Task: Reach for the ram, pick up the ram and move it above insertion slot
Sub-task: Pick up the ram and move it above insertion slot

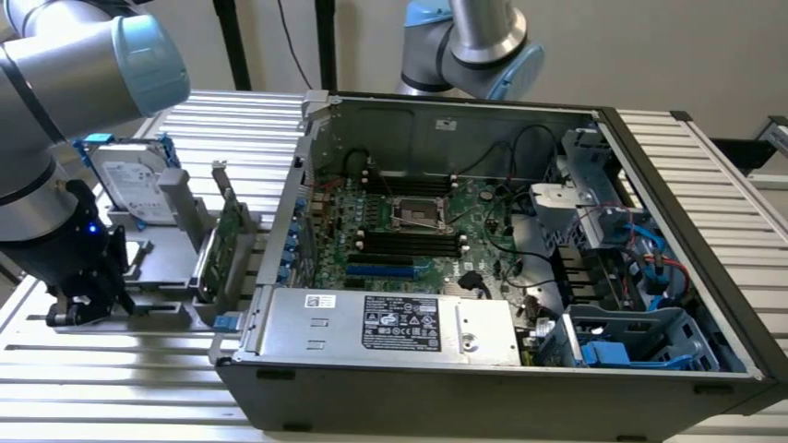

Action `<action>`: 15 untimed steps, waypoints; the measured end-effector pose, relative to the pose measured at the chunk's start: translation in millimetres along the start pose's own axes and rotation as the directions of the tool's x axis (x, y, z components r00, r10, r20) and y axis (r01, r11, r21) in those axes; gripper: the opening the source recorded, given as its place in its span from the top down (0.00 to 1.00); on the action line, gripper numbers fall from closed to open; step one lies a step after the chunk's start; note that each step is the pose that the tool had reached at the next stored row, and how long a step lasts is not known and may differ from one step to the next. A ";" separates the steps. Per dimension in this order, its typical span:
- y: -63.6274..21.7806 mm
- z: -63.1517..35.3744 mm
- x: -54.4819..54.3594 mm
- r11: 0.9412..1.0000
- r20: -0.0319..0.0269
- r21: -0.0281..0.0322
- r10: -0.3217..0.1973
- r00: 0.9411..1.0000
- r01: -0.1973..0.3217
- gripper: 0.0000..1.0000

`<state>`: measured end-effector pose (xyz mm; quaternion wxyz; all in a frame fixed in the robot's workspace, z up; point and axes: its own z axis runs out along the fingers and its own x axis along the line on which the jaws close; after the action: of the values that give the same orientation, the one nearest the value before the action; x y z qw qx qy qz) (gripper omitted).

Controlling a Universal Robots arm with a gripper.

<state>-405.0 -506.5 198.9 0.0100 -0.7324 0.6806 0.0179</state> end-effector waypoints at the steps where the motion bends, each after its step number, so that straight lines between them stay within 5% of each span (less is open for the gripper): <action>1: -0.1 0.0 0.0 1.000 0.000 0.000 0.001 1.000 -0.001 0.87; 15: -0.6 -5.3 -0.2 0.999 0.000 -0.003 0.054 0.999 -0.054 0.87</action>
<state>-404.4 -506.4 204.2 0.0085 -0.7136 0.7003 0.0196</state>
